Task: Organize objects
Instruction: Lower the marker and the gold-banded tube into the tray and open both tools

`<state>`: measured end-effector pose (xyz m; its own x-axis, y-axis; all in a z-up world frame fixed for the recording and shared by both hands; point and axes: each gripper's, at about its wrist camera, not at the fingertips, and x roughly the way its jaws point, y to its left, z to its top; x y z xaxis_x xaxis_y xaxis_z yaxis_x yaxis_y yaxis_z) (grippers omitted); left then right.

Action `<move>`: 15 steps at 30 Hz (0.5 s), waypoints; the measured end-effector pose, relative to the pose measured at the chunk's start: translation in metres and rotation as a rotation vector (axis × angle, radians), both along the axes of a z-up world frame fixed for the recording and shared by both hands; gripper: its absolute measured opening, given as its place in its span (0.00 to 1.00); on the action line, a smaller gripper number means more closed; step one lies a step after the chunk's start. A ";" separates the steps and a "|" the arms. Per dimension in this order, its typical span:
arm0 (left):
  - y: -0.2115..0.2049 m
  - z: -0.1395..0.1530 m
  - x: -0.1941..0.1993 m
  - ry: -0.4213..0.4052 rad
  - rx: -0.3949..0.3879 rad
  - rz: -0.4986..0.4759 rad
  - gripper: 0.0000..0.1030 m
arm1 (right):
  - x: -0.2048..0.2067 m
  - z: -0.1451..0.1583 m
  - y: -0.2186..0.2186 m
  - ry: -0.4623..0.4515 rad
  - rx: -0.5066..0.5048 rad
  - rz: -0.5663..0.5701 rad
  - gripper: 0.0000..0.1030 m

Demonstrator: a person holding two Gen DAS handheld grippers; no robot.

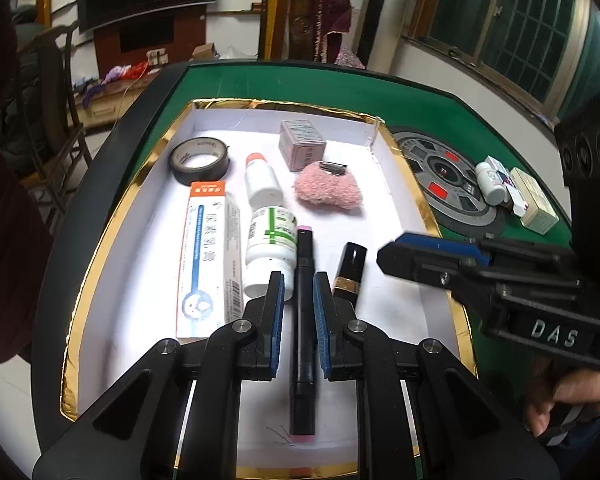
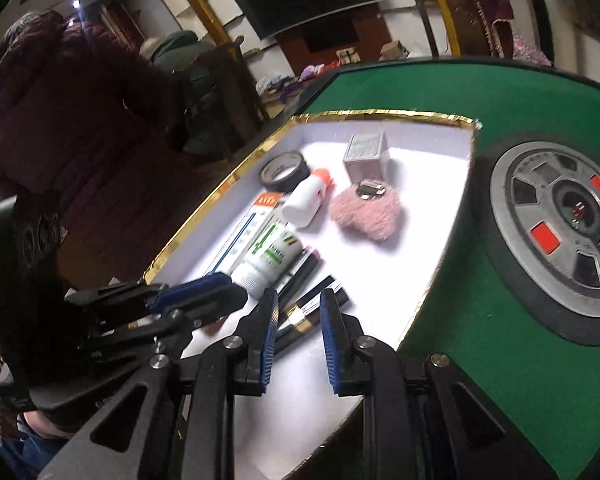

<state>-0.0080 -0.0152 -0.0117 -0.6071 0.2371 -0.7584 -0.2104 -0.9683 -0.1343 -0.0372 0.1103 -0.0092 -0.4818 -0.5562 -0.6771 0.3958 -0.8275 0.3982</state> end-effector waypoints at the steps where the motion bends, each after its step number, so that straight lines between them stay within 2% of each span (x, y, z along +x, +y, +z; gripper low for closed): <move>1: 0.002 0.000 0.000 0.004 -0.001 -0.006 0.13 | 0.000 0.001 0.001 0.009 0.006 -0.004 0.21; 8: 0.012 0.004 0.005 0.048 -0.012 -0.040 0.13 | -0.001 0.006 0.023 0.036 -0.005 -0.057 0.23; 9: 0.012 0.005 0.005 0.050 -0.007 -0.041 0.17 | 0.000 0.007 0.028 0.040 -0.002 -0.065 0.23; 11: 0.013 0.004 0.005 0.054 0.007 -0.043 0.30 | 0.001 0.009 0.038 0.053 -0.009 -0.093 0.24; 12: 0.013 0.004 0.005 0.062 0.018 -0.038 0.40 | 0.000 0.009 0.042 0.055 -0.016 -0.103 0.29; 13: 0.013 0.005 0.005 0.070 0.024 -0.033 0.45 | 0.001 0.008 0.047 0.058 -0.023 -0.112 0.31; 15: 0.012 0.006 0.005 0.088 0.034 -0.030 0.46 | 0.002 0.008 0.059 0.063 -0.023 -0.141 0.36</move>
